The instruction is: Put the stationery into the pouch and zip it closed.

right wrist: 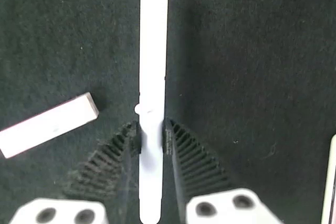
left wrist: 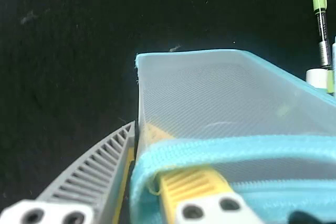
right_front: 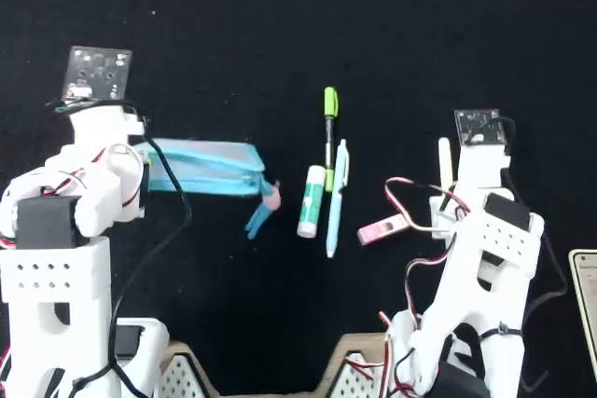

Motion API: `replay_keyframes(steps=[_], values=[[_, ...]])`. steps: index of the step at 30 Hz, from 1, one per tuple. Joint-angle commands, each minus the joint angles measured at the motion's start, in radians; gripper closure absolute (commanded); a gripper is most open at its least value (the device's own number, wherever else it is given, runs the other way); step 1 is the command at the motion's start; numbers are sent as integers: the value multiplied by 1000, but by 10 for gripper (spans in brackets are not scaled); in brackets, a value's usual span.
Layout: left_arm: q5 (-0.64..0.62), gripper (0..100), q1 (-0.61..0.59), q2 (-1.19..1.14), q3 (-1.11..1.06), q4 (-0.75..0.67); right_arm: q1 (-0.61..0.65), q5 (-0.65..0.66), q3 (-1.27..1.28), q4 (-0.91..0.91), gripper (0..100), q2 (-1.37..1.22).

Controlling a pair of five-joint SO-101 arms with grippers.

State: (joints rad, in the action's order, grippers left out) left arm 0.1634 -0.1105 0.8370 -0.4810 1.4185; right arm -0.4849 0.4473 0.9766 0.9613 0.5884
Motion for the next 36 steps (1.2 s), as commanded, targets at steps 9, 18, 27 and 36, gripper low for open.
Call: replay_keyframes(steps=[9, 18, 27, 36], values=[[-52, 970, 10, 0, -81, -40, -14, 6, -18, -17, 833, 31], [-114, 970, 16, 0, -153, -44, 49, 0, -314, 235, 871, -13], [-135, 970, 12, 0, -182, -44, 97, -57, -645, 282, 874, -409], [-135, 970, 12, 0, -182, -44, 95, -48, -998, 399, 874, -848]])
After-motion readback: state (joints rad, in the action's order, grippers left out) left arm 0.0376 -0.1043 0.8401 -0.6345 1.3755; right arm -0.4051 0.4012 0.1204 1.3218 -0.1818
